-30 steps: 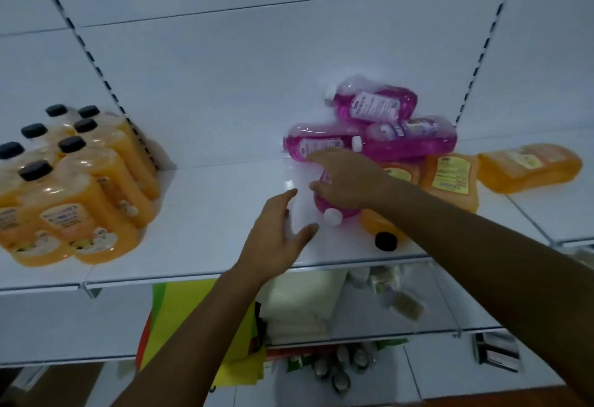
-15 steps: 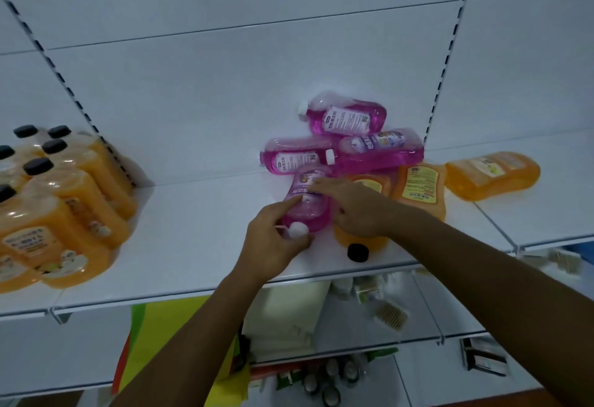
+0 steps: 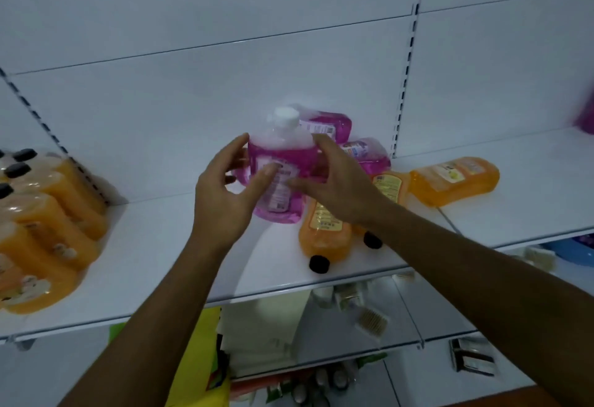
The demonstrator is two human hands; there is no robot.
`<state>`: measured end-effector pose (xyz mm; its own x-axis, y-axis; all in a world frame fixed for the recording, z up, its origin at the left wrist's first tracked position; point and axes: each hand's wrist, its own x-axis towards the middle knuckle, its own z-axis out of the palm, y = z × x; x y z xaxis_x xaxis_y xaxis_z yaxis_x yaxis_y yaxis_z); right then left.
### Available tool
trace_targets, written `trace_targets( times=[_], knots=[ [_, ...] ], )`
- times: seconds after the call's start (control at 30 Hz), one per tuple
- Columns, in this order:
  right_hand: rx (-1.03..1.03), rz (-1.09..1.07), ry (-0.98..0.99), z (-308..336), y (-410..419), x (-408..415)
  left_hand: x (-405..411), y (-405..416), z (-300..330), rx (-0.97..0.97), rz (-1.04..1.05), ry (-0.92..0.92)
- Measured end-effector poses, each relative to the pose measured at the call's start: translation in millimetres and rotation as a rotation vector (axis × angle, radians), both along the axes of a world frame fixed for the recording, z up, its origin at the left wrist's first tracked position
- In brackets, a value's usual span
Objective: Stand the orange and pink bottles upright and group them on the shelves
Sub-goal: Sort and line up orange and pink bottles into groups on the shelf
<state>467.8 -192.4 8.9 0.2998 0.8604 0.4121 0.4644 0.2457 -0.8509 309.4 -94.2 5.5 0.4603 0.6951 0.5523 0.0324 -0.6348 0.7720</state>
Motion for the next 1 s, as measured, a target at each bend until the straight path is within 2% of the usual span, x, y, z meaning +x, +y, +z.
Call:
trace_targets(
  times=[0.1,0.27,0.43,0.6,0.8,1.0],
  knots=[
    [0.034,-0.030,0.205,21,-18,25,31,1,10,-0.077,-0.242,0.148],
    [-0.029,-0.195,0.231,33,-58,82,106,-6,11,-0.027,-0.507,0.313],
    [-0.029,-0.482,0.157,32,-116,133,194,-44,0,0.012,-0.666,0.388],
    [-0.007,-0.663,0.081,27,-180,186,284,-91,-1,0.139,-0.797,0.463],
    [-0.042,-0.786,-0.082,16,-251,275,395,-164,-13,0.214,-0.886,0.443],
    [-0.123,-0.828,-0.120,11,-320,384,498,-246,-24,0.135,-0.905,0.408]
  ],
)
